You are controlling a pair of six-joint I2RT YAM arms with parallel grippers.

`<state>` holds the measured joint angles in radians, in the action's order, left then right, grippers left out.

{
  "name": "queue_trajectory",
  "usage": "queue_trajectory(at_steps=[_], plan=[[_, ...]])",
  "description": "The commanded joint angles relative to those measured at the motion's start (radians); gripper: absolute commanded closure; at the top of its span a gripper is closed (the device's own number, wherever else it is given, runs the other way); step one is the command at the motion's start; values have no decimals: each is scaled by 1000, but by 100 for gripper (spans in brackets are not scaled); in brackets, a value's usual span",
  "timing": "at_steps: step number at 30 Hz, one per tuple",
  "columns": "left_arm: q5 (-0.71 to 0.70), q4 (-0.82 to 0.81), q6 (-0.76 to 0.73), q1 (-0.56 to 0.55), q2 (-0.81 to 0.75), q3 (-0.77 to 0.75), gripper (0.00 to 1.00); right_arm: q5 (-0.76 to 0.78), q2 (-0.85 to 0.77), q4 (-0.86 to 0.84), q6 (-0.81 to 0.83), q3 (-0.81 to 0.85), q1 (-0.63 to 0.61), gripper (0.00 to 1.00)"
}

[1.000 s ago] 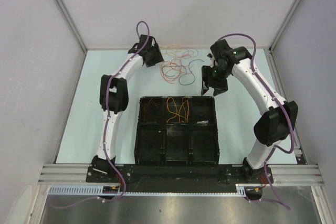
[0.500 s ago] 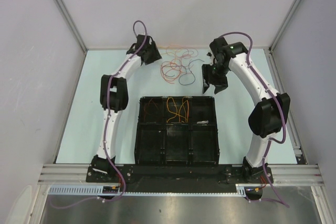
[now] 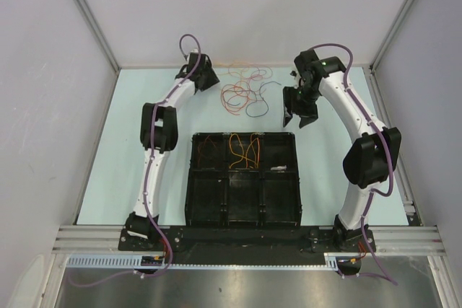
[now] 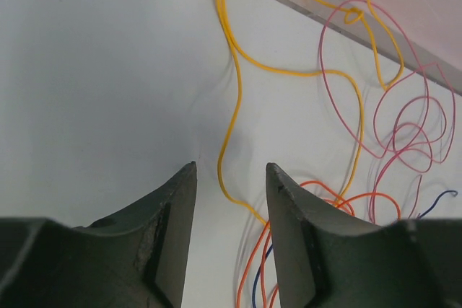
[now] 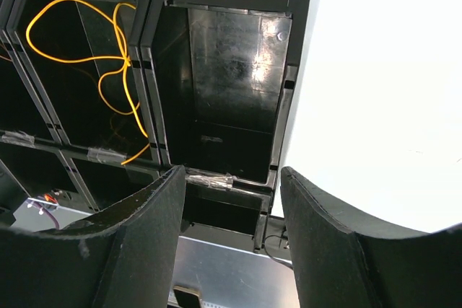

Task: Untangle the cables

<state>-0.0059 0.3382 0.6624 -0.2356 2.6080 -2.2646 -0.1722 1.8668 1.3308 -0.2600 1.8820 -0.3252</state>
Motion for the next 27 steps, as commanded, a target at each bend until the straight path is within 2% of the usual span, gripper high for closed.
queue_trajectory(at_steps=[1,5,8,9,11,21,27], plan=[[-2,-79,66,12,20,-36,54,3,-9,30,13,34,5,41],[27,-93,86,12,32,-38,67,3,-11,31,10,34,5,41],[21,-102,94,13,26,-38,84,2,-11,31,11,35,5,41],[23,-114,95,13,21,-38,93,-1,-11,31,11,35,5,41],[35,-126,101,15,4,-38,100,-3,-11,30,10,37,5,41],[56,-134,207,15,-236,-1,100,-41,-20,7,-1,58,5,41],[101,-91,209,13,-373,-52,100,-76,-32,-38,-13,75,2,41]])
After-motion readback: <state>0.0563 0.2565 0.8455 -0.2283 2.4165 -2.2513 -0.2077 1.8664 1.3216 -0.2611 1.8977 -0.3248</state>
